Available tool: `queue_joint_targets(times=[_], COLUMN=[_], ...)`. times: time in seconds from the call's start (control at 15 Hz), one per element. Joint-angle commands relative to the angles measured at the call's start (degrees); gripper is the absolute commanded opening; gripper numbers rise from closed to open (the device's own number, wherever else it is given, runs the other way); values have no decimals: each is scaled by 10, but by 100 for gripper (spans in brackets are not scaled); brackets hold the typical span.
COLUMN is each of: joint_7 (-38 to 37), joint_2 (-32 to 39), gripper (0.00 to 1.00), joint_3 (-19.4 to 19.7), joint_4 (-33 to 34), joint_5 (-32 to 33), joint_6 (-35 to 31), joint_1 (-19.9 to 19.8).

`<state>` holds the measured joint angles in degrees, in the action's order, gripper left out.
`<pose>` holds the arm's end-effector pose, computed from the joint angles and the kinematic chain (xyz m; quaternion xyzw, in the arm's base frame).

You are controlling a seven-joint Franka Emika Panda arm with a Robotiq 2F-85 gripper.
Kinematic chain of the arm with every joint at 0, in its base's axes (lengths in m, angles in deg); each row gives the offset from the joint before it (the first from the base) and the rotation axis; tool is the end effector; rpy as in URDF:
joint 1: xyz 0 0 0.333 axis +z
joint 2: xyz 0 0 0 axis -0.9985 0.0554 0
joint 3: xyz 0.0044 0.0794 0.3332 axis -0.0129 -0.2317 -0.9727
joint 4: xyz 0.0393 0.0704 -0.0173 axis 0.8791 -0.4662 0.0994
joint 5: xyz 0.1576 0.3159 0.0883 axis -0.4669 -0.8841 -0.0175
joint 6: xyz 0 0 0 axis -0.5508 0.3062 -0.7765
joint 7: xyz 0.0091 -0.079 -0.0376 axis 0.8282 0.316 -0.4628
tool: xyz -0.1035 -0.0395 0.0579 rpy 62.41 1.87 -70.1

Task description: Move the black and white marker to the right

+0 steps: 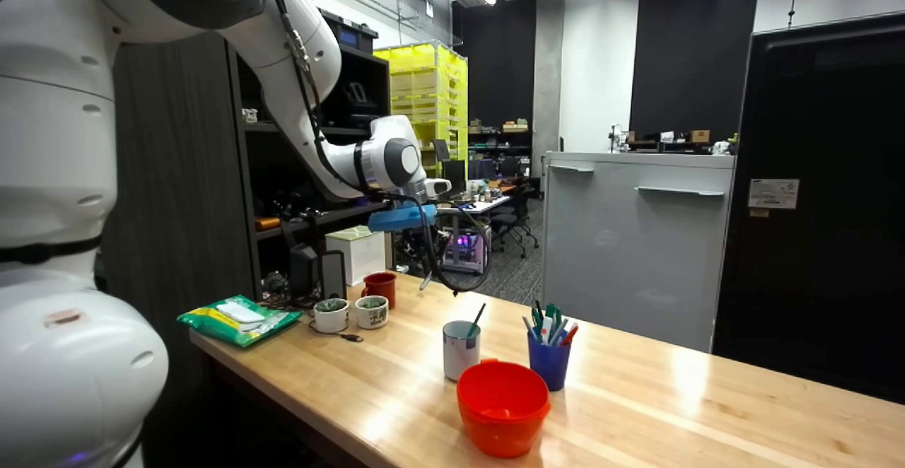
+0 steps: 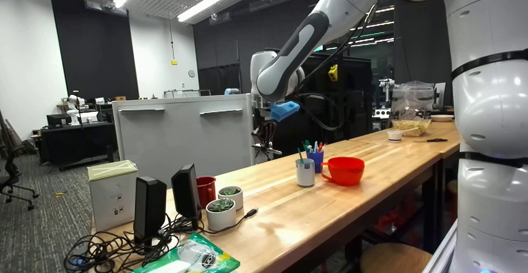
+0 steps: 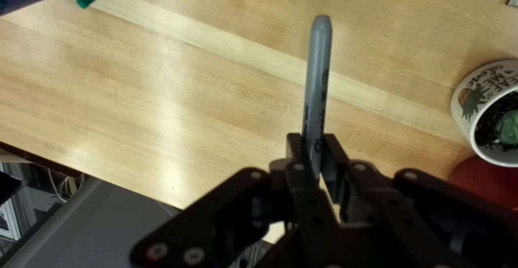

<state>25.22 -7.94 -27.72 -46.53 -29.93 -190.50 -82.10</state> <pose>0.5524 0.0658 0.4060 0.9794 0.1420 0.1173 0.0834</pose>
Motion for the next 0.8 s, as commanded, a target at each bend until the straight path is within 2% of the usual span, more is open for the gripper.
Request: queue_joint_targets(times=[0.0, 0.73], joint_7=[0, -13], joint_2=[-22, -49], gripper=[4, 4], joint_3=[9, 47], joint_4=[10, 67], joint_5=[7, 65], joint_6=[12, 46], joint_1=[-11, -56])
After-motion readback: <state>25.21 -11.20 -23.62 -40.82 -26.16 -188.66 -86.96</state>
